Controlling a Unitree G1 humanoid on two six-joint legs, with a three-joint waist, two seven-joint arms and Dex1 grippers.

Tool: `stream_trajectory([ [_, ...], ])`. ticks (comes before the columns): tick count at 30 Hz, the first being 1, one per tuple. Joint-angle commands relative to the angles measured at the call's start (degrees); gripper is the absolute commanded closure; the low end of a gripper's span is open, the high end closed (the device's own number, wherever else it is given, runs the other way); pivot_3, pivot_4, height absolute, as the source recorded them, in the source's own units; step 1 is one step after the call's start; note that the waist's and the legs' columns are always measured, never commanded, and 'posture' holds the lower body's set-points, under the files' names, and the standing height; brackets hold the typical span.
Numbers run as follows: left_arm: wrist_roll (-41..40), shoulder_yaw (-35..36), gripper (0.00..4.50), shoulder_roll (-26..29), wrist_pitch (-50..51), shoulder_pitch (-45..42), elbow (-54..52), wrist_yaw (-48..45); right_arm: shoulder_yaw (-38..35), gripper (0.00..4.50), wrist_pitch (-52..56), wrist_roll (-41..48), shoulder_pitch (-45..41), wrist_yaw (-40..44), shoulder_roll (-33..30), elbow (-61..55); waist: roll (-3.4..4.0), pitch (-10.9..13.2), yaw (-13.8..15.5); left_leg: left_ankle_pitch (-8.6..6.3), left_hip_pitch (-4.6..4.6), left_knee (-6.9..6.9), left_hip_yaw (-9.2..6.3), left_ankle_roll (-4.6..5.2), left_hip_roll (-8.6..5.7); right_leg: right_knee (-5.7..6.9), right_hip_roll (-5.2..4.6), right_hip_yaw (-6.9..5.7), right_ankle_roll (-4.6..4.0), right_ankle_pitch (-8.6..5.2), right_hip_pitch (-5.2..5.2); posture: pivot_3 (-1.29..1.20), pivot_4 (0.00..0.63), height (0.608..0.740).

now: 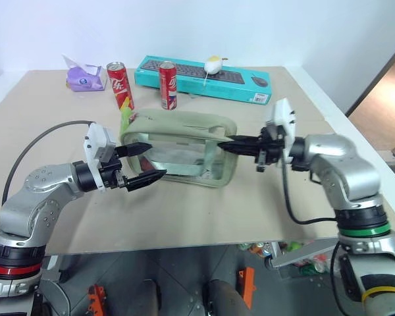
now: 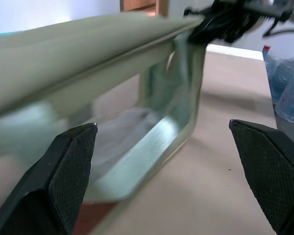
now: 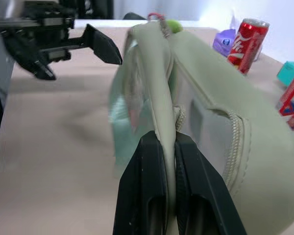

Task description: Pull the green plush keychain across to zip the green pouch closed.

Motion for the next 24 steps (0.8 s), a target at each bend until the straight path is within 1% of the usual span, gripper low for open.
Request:
stream_trajectory([
  [1, -0.4, 0.7, 0.00, 0.1, -0.3, -1.1, -1.2, 0.2, -1.2, 4.49, -9.1, -2.7, -4.5, 6.5, -2.2, 9.5, 0.01, 0.0, -0.2, 0.00, 0.00, 0.00, 0.00, 0.00, 0.01, 0.00, 0.02, 0.00, -0.01, 0.01, 0.00, 0.00, 0.150, 0.740],
  [4, -0.8, 0.7, 0.00, 0.0, 0.0, -1.0, -1.7, 0.5, -0.1, 4.49, -15.3, -5.7, -7.5, 9.9, -2.3, 17.4, 0.02, 0.0, -0.2, 0.00, 0.03, 0.01, 0.03, 0.00, 0.01, 0.00, 0.02, 0.02, -0.01, 0.04, -0.01, 0.00, 0.150, 0.740],
  [7, -3.0, 2.2, 0.00, -0.6, 1.7, -1.2, -2.3, 2.0, 0.3, 4.49, -19.5, -7.1, -8.7, 11.8, -1.3, 21.3, 0.02, 0.0, -0.2, 0.00, 0.02, -0.01, 0.02, 0.00, 0.01, 0.00, 0.02, 0.02, -0.01, 0.03, -0.01, 0.00, 0.150, 0.740],
  [10, -5.2, 3.6, 0.00, -0.4, 3.6, -1.6, -3.1, 3.6, 0.2, 4.49, -21.6, -7.8, -9.6, 13.1, -0.6, 24.0, 0.02, 0.0, -0.2, -0.01, 0.00, -0.01, 0.02, 0.01, 0.01, 0.01, 0.02, 0.02, 0.00, 0.00, -0.01, 0.00, 0.150, 0.740],
  [12, -6.5, 4.9, 0.00, -0.5, 4.4, -1.9, -3.4, 5.2, 0.0, 4.49, -21.8, -7.9, -9.7, 13.4, -0.2, 24.3, 0.02, 0.0, -0.2, -0.02, 0.00, -0.01, 0.02, 0.00, 0.01, 0.01, 0.02, 0.03, 0.00, 0.00, -0.01, 0.00, 0.150, 0.740],
  [16, -9.5, 10.3, 0.00, -0.7, 5.9, -4.1, -1.1, 10.3, -0.2, 4.49, -21.9, -7.6, -8.4, 13.3, 0.1, 22.5, 0.02, 0.0, -0.2, -0.01, 0.02, 0.01, -0.01, 0.00, 0.03, 0.03, 0.03, 0.01, -0.02, 0.02, 0.00, 0.00, 0.150, 0.740],
  [20, -6.3, 11.6, 0.00, 2.2, 4.1, -2.2, 1.6, 9.0, -0.5, 4.49, -21.5, -7.5, -7.5, 13.1, 0.1, 21.0, 0.03, 0.0, -0.5, -0.01, 0.10, 0.01, 0.00, -0.01, 0.02, 0.05, 0.04, 0.03, -0.02, 0.05, 0.05, 0.00, 0.150, 0.740],
  [23, -7.8, 12.9, 0.00, 2.8, 4.8, -1.7, 2.7, 8.2, -0.7, 4.49, -21.2, -7.5, -7.0, 12.9, -0.2, 19.9, 0.03, 0.0, -0.5, -0.01, 0.09, 0.01, 0.02, -0.02, 0.02, 0.04, 0.04, 0.04, -0.02, 0.04, 0.04, 0.00, 0.150, 0.740],
  [24, -7.2, 12.6, 0.00, 3.1, 4.4, -1.5, 3.1, 7.7, -0.8, 4.49, -21.0, -7.4, -6.9, 12.8, -0.2, 19.6, 0.02, 0.0, -0.5, -0.01, 0.08, 0.01, 0.02, -0.02, 0.03, 0.04, 0.04, 0.03, -0.02, 0.04, 0.03, 0.00, 0.150, 0.740],
])
